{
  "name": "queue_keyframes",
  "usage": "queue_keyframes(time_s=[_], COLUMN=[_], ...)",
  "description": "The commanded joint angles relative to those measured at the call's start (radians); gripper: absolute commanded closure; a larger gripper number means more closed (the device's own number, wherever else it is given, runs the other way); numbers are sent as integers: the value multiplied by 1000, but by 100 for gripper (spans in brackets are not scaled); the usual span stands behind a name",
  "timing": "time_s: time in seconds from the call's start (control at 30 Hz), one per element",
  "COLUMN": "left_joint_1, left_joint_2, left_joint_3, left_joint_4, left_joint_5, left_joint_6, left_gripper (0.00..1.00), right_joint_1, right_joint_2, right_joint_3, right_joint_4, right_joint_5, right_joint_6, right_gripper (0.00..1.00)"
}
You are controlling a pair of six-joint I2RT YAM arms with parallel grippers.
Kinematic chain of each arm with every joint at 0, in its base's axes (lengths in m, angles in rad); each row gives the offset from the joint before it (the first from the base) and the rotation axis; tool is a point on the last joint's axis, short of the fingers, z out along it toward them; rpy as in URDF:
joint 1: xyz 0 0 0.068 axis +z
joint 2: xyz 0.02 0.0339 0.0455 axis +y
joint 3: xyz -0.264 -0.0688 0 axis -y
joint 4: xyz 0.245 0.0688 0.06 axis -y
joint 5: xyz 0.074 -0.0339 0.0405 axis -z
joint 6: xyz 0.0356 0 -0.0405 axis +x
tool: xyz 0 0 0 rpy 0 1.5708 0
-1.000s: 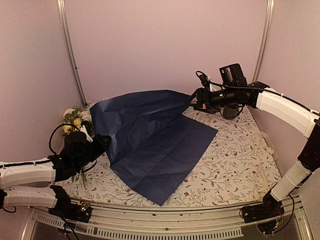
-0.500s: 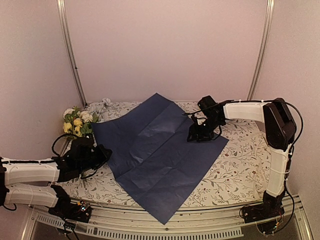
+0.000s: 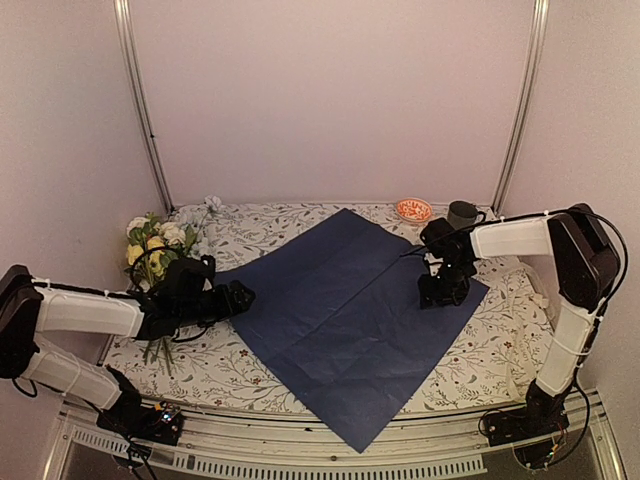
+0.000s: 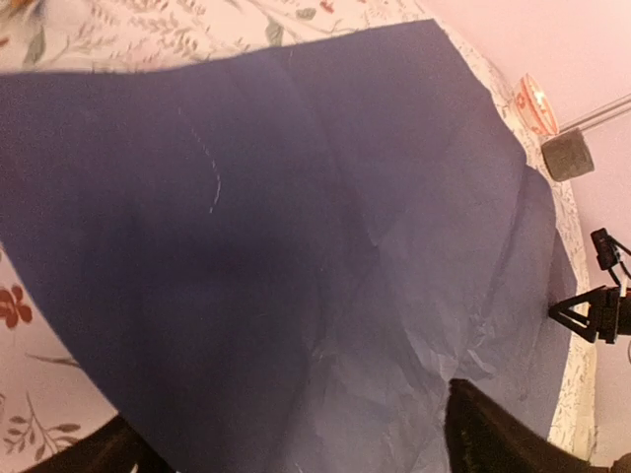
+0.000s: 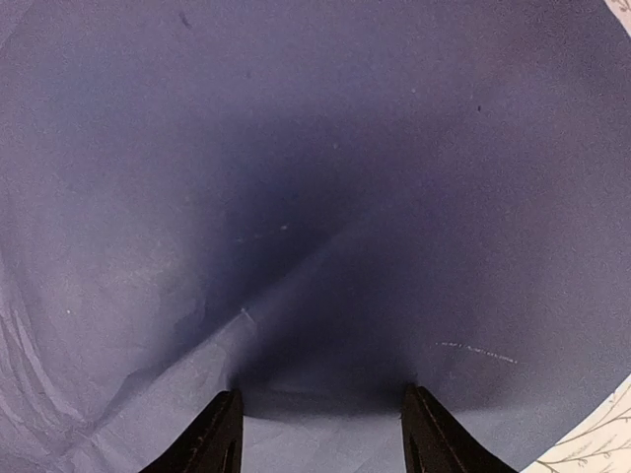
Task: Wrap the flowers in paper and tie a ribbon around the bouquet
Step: Unfold the folded wrapping paper at the center of the board, then pick up the fake flower from the corner of the board.
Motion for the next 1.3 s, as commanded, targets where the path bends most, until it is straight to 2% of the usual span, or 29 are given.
queue_keyframes(time_s=[0.0, 0.17, 0.33, 0.53, 0.67, 0.77, 0.87, 1.0, 1.03, 1.07, 1.17, 1.2, 1.27], left_joint_1=[15, 43, 173, 321, 415, 496, 558, 572, 573, 573, 583, 589, 600], left_joint_2=[-3, -27, -33, 18, 12, -14, -13, 17, 23, 27, 19, 13, -11], left_joint_3=[105, 219, 341, 457, 443, 407, 408, 449, 461, 468, 464, 443, 400], left_joint_4=[-154, -335, -479, -556, -587, -566, -576, -639, -656, -668, -693, -694, -689], left_joint_5=[-67, -166, -199, -115, -106, -27, 11, 0, -10, -23, -46, -45, -73], left_joint_6=[168, 295, 359, 463, 469, 455, 459, 483, 486, 490, 463, 439, 367], left_gripper=[1, 1, 1, 1, 1, 1, 1, 2, 5, 11, 41, 47, 49], right_joint_1=[-10, -10, -10, -11, -11, -12, -13, -12, -12, -13, -13, -14, -18], right_joint_2=[-21, -71, -136, -167, -158, -164, -185, -215, -216, -214, -197, -191, -183], right_joint_3=[-63, -48, 0, 114, 237, 295, 297, 234, 222, 213, 209, 211, 212], right_joint_4=[-29, -47, -93, -129, -198, -229, -211, -140, -129, -123, -122, -123, -120], right_joint_5=[23, 20, 2, -85, -50, -28, -45, -78, -89, -93, -88, -87, -75], right_joint_6=[28, 27, 8, -45, -67, -63, -59, -59, -66, -79, -126, -141, -179], right_gripper=[43, 43, 43, 42, 42, 42, 42, 42, 42, 41, 41, 40, 40])
